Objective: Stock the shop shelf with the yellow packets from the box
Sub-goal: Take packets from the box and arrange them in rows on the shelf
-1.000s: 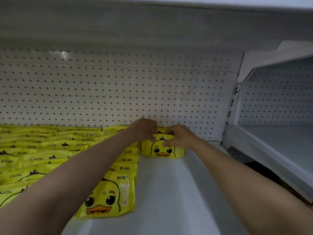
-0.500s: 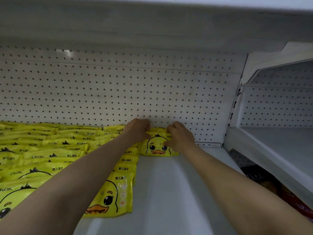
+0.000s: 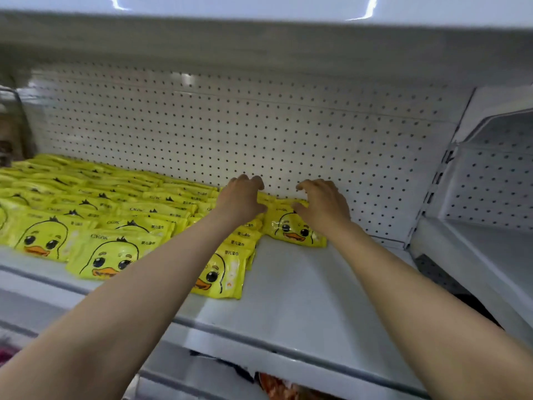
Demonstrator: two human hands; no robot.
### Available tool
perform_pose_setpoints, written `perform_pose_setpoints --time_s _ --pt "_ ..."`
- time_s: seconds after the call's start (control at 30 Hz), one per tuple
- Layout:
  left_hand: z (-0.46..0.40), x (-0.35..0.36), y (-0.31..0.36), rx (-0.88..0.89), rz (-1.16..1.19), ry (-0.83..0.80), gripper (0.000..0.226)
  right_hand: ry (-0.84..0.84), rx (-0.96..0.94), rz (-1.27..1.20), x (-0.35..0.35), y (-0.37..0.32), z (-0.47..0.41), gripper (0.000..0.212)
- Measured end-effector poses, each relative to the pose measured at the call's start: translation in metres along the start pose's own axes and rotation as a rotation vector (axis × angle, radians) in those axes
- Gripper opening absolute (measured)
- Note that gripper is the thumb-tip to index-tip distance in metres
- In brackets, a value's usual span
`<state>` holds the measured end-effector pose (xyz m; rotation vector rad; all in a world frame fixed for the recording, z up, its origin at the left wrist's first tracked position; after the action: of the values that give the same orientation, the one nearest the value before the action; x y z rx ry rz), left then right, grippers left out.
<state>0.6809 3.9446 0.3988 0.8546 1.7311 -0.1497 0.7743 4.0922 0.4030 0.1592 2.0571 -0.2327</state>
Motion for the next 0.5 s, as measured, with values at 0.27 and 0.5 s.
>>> perform_pose_setpoints --time_s 0.27,0.5 --pt "0.096 -0.087 -0.066 -0.103 -0.146 0.279 0.048 0.054 -0.217 -0.188 -0.013 -0.110 0.023 0.048" --pt "0.162 -0.133 -0.155 -0.145 -0.210 0.385 0.048 0.018 -0.336 -0.176 -0.002 -0.231 0.037 0.054"
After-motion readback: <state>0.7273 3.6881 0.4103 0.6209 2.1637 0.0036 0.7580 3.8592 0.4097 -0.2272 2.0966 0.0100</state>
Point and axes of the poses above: each hand's wrist, its own z-axis away from the middle knuckle, its own x-axis out of the palm, y = z × x, the point moved 8 cm from there along -z, towards the middle knuckle, and after that the axes turned 5 degrees about -x, right-handed, at the moved point
